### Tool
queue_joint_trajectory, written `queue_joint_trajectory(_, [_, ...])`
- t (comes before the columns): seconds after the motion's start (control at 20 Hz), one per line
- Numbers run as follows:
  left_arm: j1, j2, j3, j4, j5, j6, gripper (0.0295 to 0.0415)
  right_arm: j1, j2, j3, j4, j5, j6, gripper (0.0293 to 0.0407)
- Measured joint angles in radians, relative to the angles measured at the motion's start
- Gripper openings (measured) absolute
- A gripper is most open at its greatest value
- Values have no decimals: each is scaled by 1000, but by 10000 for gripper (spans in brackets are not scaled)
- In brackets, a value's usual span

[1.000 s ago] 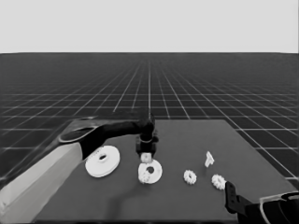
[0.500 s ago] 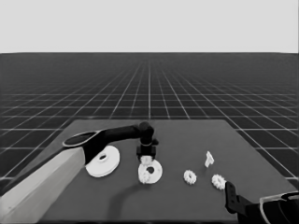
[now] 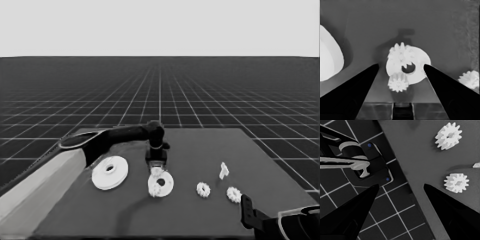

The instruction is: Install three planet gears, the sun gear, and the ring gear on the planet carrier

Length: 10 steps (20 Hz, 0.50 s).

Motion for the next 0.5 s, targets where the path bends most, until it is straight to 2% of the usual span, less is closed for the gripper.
queue_joint_trajectory(0.15, [-44,-5,20,-39,16,-11,385,0,0,0,0,0,0,385])
queue_joint_trajectory(0.4, [-53,-6,22,-48,19,-12,385,0,0,0,0,0,0,385])
queue_joint_trajectory(0.45, [-131,-271,484,19,-317,469,408,0,0,0,0,0,0,385])
queue_joint_trajectory(0.5, [-232,-661,897,59,-523,902,414,0,0,0,0,0,0,385])
